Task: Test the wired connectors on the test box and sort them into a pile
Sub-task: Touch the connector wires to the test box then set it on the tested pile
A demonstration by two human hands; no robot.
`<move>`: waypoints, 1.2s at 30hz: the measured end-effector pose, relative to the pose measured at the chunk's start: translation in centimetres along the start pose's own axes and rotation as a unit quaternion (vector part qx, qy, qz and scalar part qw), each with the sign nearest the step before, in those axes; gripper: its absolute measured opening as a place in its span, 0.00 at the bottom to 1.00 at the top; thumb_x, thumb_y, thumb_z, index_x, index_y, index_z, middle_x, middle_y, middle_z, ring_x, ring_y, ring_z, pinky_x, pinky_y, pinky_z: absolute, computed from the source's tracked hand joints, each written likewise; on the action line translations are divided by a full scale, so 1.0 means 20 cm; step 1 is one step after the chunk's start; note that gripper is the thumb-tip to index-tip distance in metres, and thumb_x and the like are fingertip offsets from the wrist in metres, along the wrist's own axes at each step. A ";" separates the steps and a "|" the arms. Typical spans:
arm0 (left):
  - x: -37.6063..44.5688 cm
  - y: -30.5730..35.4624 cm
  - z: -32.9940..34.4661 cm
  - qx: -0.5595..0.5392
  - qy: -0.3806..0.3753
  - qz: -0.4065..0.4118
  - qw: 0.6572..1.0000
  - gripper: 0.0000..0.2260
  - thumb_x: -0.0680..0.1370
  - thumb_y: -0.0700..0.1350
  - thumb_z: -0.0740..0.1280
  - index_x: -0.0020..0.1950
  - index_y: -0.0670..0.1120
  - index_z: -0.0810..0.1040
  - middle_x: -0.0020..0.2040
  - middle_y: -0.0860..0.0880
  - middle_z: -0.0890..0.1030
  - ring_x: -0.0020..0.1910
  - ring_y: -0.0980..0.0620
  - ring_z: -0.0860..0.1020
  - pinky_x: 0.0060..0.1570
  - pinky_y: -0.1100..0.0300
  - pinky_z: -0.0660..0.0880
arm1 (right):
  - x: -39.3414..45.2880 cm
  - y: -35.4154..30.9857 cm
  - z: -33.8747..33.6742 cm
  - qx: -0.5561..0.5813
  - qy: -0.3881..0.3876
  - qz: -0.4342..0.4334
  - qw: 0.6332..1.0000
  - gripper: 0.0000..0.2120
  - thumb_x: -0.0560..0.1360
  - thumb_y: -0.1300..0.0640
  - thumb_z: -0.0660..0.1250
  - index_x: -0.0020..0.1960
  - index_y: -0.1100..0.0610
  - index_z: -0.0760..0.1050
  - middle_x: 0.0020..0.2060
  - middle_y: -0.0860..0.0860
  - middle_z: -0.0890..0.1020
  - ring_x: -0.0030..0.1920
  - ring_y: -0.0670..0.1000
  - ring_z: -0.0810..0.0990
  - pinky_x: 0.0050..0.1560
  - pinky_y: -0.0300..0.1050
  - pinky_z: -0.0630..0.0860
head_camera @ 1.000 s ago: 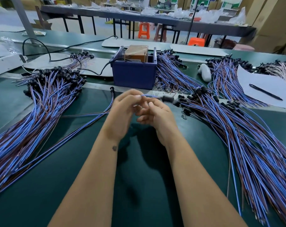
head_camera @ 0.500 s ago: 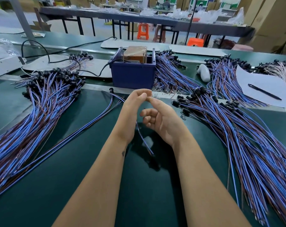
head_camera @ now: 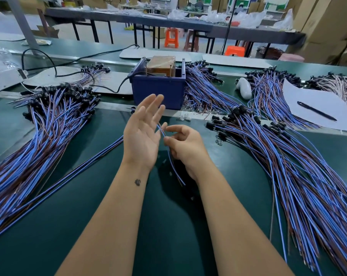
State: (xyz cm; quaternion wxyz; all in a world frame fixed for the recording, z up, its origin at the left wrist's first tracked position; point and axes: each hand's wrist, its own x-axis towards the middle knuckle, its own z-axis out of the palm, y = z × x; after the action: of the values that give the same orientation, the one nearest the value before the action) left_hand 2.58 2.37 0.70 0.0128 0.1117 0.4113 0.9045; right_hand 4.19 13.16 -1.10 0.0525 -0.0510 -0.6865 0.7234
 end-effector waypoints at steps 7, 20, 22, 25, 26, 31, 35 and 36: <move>0.06 -0.08 -0.05 0.172 0.168 -0.039 0.970 0.09 0.83 0.39 0.60 0.51 0.49 0.79 0.47 0.52 0.83 0.44 0.54 0.80 0.44 0.59 0.77 | -0.01 -0.02 -0.02 0.027 0.005 -0.055 0.998 0.14 0.76 0.69 0.66 0.57 0.54 0.76 0.35 0.51 0.77 0.27 0.43 0.71 0.29 0.34 0.70; 0.03 -0.08 -0.03 0.235 0.077 -0.068 0.967 0.07 0.79 0.35 0.65 0.51 0.43 0.82 0.37 0.47 0.83 0.28 0.50 0.78 0.26 0.60 0.76 | -0.02 -0.02 0.02 0.019 0.020 -0.032 0.999 0.09 0.82 0.58 0.59 0.44 0.58 0.74 0.28 0.52 0.73 0.23 0.46 0.67 0.23 0.36 0.65; 0.02 -0.08 -0.02 0.252 0.061 -0.064 0.964 0.07 0.78 0.35 0.66 0.50 0.43 0.82 0.38 0.47 0.84 0.32 0.51 0.79 0.32 0.60 0.77 | -0.01 -0.01 0.02 0.007 0.047 -0.040 0.998 0.09 0.81 0.57 0.61 0.43 0.57 0.73 0.29 0.50 0.72 0.24 0.45 0.67 0.25 0.36 0.65; 0.02 -0.09 -0.01 0.283 0.027 -0.055 0.957 0.07 0.78 0.34 0.65 0.49 0.44 0.82 0.38 0.52 0.84 0.35 0.59 0.80 0.34 0.68 0.75 | 0.00 0.01 0.02 -0.029 0.103 -0.045 0.993 0.08 0.79 0.54 0.65 0.43 0.54 0.70 0.34 0.50 0.74 0.31 0.47 0.70 0.32 0.39 0.68; 0.01 -0.09 0.00 0.288 0.020 -0.054 0.956 0.08 0.78 0.34 0.65 0.49 0.44 0.81 0.37 0.54 0.84 0.34 0.61 0.80 0.33 0.70 0.73 | 0.01 0.01 0.02 -0.021 0.106 -0.043 0.993 0.06 0.79 0.54 0.65 0.44 0.54 0.71 0.36 0.50 0.75 0.32 0.47 0.72 0.34 0.40 0.69; 0.03 -0.10 -0.03 0.320 0.012 -0.059 0.946 0.10 0.78 0.34 0.63 0.48 0.47 0.80 0.41 0.50 0.85 0.40 0.57 0.82 0.44 0.63 0.76 | 0.00 0.00 0.02 -0.051 0.112 -0.090 0.988 0.06 0.78 0.60 0.65 0.46 0.51 0.78 0.46 0.55 0.81 0.43 0.51 0.80 0.47 0.47 0.78; 0.05 -0.10 -0.05 0.332 0.060 -0.059 0.940 0.10 0.77 0.33 0.61 0.46 0.47 0.77 0.34 0.54 0.79 0.30 0.60 0.78 0.36 0.67 0.75 | 0.01 -0.01 -0.01 -0.029 0.137 -0.094 0.986 0.08 0.81 0.63 0.60 0.46 0.55 0.74 0.38 0.53 0.81 0.36 0.48 0.78 0.40 0.39 0.75; 0.06 -0.09 -0.06 0.335 0.082 -0.061 0.937 0.10 0.77 0.34 0.60 0.46 0.48 0.77 0.32 0.55 0.78 0.28 0.60 0.76 0.34 0.67 0.74 | 0.01 -0.01 -0.02 -0.008 0.139 -0.086 0.986 0.08 0.81 0.63 0.58 0.46 0.56 0.73 0.34 0.51 0.79 0.32 0.47 0.76 0.35 0.37 0.73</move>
State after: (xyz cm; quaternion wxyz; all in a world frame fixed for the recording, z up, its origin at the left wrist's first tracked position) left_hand 1.12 2.91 -1.22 -0.0042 0.0101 0.6961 0.7178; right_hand 4.13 13.57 -0.88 0.2094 -0.0922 -0.6801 0.6965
